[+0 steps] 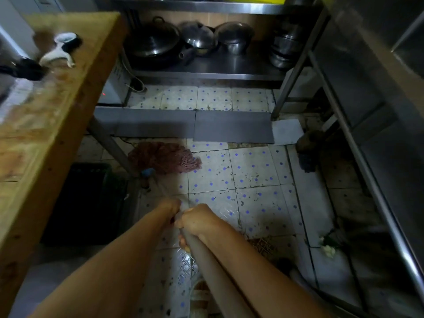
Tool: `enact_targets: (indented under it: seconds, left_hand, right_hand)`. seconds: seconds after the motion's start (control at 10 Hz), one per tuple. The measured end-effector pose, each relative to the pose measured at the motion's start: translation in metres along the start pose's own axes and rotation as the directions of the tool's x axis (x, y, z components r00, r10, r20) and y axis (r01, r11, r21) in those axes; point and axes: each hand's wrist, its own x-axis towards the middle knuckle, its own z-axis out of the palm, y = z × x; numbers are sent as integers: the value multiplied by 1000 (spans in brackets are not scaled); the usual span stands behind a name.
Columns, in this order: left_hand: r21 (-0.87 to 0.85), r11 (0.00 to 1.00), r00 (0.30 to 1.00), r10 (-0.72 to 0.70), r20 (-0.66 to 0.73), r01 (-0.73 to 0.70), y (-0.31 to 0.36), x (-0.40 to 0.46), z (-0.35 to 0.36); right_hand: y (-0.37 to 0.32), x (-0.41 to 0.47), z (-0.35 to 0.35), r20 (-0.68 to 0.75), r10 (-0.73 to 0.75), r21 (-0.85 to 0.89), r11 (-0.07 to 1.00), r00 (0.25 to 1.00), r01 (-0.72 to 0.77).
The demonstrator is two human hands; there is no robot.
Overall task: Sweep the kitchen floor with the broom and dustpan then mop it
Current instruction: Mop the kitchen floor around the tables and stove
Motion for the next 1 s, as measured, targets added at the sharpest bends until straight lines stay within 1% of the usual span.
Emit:
enact_targets:
  seconds: [0.1,0.2,0.3,0.4,0.5,0.6,0.7,0.8,0.9,1.0]
  left_hand:
    - [-68,995,997,-71,-17,70,12,-39,10]
    - [-33,997,998,-67,7,67,13,-54,31]
    - [-24,993,994,-112,8,112,8,-66,55]
    - [-1,996,992,-89,88,89,7,-85,81]
    - [-21,997,990,-74,120,77,6,-105,107]
    - [-20,991,982,-127,141,131,9,-121,125]
    - [-52,988,972,-131,193,143,12,-130,132]
    - [-68,993,979,-82,187,96,12,-128,127]
    - [-22,999,987,-29,160,33,19,-118,115]
    - [14,1000,987,-26,159,24,30,-110,100]
  right_hand:
    - [6,-7,-14,22,12,-34,999,1000,-11]
    - [10,-18,-37,4,9,-53,999,1000,-9]
    - [18,-38,-61,-13,37,-84,996,999,-38]
    - [27,-60,-87,-68,31,-152,987,997,-42]
    - [38,-74,-107,-128,15,-167,985,992,-36]
    - [45,-91,-124,-164,19,-145,988,986,-43]
    - [46,-97,-129,-198,52,-103,992,979,-74]
    - [43,-93,-124,-201,28,-108,993,979,-51]
    - [32,-91,-114,-169,-29,-153,988,985,3]
    - [16,-87,-108,-152,-44,-145,989,987,21]
